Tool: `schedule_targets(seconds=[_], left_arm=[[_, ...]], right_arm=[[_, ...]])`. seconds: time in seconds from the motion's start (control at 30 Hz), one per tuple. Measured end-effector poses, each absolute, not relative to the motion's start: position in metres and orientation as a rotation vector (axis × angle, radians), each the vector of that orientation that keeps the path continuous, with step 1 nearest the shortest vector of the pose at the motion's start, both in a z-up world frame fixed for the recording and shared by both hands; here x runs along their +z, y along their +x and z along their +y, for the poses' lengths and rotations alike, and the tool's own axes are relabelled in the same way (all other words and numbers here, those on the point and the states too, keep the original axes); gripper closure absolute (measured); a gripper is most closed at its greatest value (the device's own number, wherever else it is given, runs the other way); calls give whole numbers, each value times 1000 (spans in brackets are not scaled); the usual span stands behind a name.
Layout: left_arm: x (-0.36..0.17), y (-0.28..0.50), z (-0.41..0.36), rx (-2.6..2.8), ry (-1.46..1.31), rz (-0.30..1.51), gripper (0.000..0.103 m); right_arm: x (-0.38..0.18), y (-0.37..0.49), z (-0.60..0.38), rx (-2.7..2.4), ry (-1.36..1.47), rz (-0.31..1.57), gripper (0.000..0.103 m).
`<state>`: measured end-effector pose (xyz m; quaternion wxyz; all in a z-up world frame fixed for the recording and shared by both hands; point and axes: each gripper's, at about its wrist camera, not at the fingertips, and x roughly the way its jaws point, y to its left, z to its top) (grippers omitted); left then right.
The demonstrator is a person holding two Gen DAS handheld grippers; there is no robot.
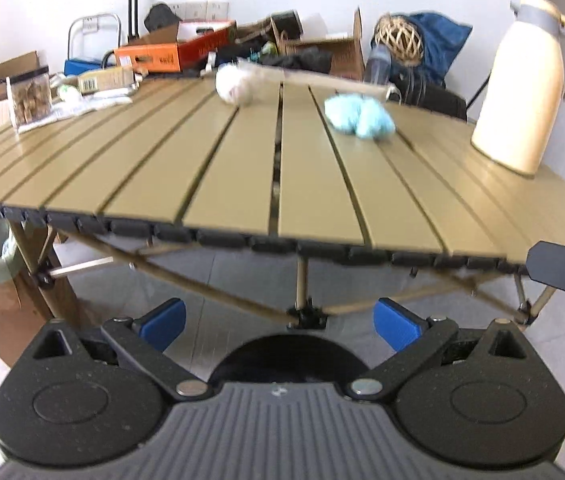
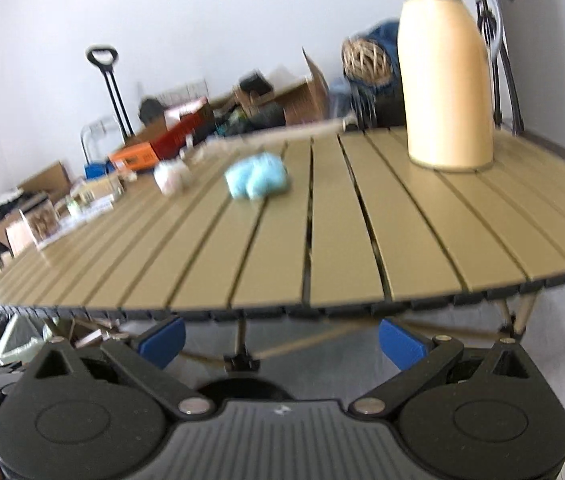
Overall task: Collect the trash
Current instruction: 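Raise both open tools from the bin toward the table, then close the right tool on the blue plush toy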
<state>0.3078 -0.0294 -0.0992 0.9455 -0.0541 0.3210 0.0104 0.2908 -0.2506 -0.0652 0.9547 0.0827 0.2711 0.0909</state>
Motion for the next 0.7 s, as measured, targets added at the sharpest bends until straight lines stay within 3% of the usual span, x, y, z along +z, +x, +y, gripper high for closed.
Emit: schedule_targets(seconds=[0.43, 0.7], left_arm=[[-60, 331, 4, 80, -167, 547, 1], [-40, 353, 26, 100, -199, 512, 0]], right_arm=[[-50, 301, -249, 121, 189, 373, 0], [-49, 319, -235, 121, 236, 366, 0]])
